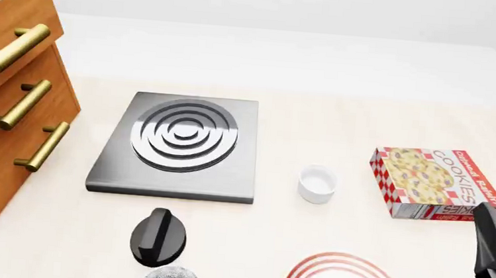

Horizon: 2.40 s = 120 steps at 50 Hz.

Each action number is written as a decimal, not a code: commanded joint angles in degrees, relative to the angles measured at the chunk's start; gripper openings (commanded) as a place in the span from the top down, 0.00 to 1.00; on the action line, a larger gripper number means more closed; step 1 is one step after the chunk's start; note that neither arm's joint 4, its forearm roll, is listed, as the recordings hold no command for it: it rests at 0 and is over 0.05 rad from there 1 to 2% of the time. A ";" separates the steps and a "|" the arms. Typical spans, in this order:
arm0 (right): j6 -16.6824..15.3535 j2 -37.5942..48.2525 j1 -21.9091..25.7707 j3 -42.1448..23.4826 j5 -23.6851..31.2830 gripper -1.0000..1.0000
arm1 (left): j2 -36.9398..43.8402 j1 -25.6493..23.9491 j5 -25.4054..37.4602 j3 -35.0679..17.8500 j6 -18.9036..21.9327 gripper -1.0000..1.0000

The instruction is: Pick the akita bowl on the wooden cabinet and place it on the plate.

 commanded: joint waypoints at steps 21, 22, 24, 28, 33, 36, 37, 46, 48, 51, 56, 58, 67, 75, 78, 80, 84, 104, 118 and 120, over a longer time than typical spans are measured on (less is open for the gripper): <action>0.01 0.00 0.01 0.00 0.00 0.00 | 3.81 -2.00 -2.30 0.74 0.22 0.00; 0.00 -0.01 0.00 0.00 0.01 0.00 | 3.91 -2.01 -2.41 0.82 0.25 0.00; 0.00 0.00 0.00 0.00 0.01 0.00 | 4.11 -2.16 -2.52 0.87 0.28 0.00; 0.01 -0.03 -0.01 0.00 0.01 0.00 | 4.51 -2.43 -2.56 0.64 0.39 0.00; -0.01 -0.02 0.01 0.00 0.01 0.00 | 4.98 -2.77 -2.94 0.80 0.29 0.00; 0.01 -0.01 0.00 0.00 0.01 0.00 | 5.22 -2.90 -3.15 1.04 0.19 0.00; 0.01 0.01 0.01 0.00 0.00 0.00 | 5.33 -3.01 -3.21 1.18 0.12 0.00; 0.00 0.00 -0.01 0.00 0.01 0.00 | 6.00 -3.72 -3.85 1.98 -0.03 0.00; -0.01 -0.01 -0.02 0.00 0.01 0.00 | 6.13 -3.75 -3.87 2.01 -0.17 0.00; 0.01 0.00 0.00 0.00 0.00 0.00 | 6.24 -3.76 -3.94 2.15 -0.31 0.00; 0.00 -0.01 -0.01 0.00 0.01 0.00 | 6.75 -3.86 -4.35 2.60 -0.27 0.00; 0.01 -0.01 0.01 0.00 0.01 0.00 | 6.99 -4.01 -4.58 2.75 -0.26 0.00; -0.01 0.00 0.01 0.00 0.00 0.00 | 8.06 -4.41 -5.41 3.14 -0.23 0.00; 0.00 -0.01 0.02 0.00 0.00 0.00 | 8.68 -4.83 -5.71 3.09 -0.07 0.00; 0.01 0.00 0.00 0.00 0.01 0.00 | 8.85 -4.98 -5.76 3.01 -0.04 0.00; 0.00 0.00 0.01 0.00 0.00 0.00 | 9.00 -5.11 -5.77 2.86 -0.02 0.00; 0.00 0.01 0.00 0.00 0.00 0.00 | 9.27 -5.25 -5.77 2.65 -0.01 0.00; -0.01 0.00 0.00 0.00 0.00 0.00 | 10.88 -5.53 -6.73 3.03 -0.29 0.00; 0.00 0.00 0.01 0.00 0.00 0.00 | 12.23 -5.83 -7.84 4.09 -0.54 0.00; -0.01 0.00 0.01 0.00 0.01 0.00 | 12.44 -5.96 -8.02 4.35 -0.47 0.00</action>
